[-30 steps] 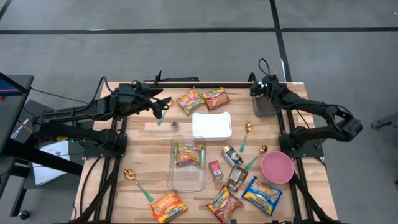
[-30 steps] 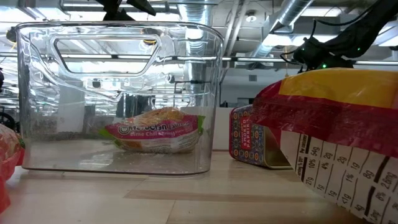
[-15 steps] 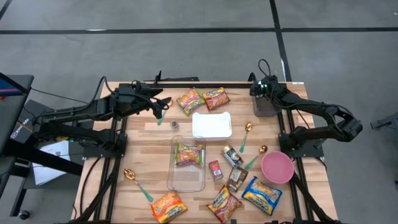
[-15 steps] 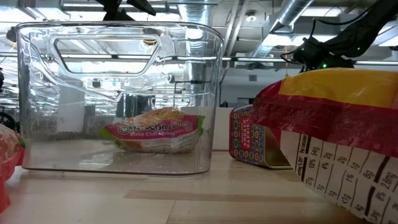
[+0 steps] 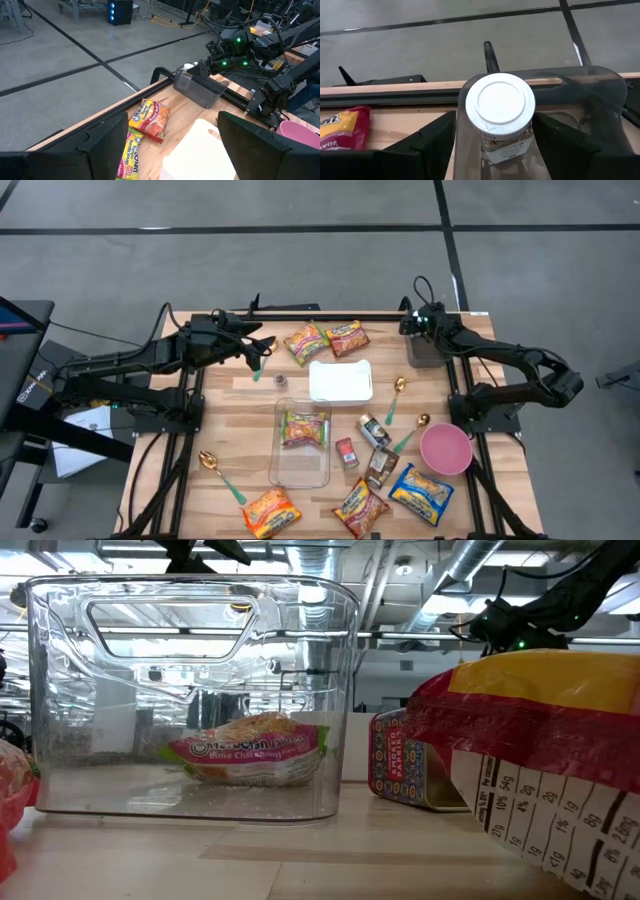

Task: Pick & Place Food Item
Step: Put the white spice bottle into the black bin, then put the green spoon into the white bin

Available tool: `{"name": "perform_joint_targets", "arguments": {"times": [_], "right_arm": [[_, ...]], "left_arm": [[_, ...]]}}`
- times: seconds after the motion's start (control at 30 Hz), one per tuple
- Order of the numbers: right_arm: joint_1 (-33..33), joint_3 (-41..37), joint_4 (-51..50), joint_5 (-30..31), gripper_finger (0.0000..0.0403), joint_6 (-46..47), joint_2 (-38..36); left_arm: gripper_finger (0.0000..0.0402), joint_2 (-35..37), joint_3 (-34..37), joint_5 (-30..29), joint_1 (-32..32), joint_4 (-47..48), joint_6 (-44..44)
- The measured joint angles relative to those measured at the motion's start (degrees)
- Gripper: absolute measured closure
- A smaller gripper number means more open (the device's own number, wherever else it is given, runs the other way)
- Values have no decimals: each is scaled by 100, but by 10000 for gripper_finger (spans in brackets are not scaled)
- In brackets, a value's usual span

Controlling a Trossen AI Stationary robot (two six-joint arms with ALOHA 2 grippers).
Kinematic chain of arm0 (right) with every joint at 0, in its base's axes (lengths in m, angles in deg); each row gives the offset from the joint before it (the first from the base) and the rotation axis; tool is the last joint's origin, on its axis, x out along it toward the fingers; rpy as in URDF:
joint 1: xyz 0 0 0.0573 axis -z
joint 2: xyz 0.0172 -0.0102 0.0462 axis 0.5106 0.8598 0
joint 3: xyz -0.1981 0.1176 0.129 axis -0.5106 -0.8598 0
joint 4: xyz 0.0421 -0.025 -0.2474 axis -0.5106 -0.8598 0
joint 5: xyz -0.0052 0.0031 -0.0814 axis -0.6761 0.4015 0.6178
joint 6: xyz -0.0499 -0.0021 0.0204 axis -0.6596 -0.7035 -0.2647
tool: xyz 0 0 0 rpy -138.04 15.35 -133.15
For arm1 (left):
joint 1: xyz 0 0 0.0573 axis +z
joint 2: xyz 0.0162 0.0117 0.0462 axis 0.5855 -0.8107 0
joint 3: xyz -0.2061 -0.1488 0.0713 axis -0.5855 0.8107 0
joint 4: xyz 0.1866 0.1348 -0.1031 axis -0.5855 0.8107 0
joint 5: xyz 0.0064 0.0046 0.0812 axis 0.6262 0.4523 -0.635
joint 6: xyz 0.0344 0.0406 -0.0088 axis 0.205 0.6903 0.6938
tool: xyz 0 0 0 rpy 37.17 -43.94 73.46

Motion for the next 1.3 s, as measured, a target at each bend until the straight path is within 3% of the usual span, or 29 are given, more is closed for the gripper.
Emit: {"name": "perform_joint_targets", "arguments": {"times": [0.67,1.03,1.2,1.3], "right_arm": [[171,0,17,162,147,-180,-55],[187,0,12,171,147,-349,-816],[48,0,176,-57,147,-362,-1339],[-56,0,543,-518,147,-674,-1642]], "left_arm": [[101,0,-1,262,-2,10,-94],[101,0,-1,258,-2,15,-90],[101,0,-2,258,-2,17,-87],[101,0,-2,256,-2,17,-7]]}}
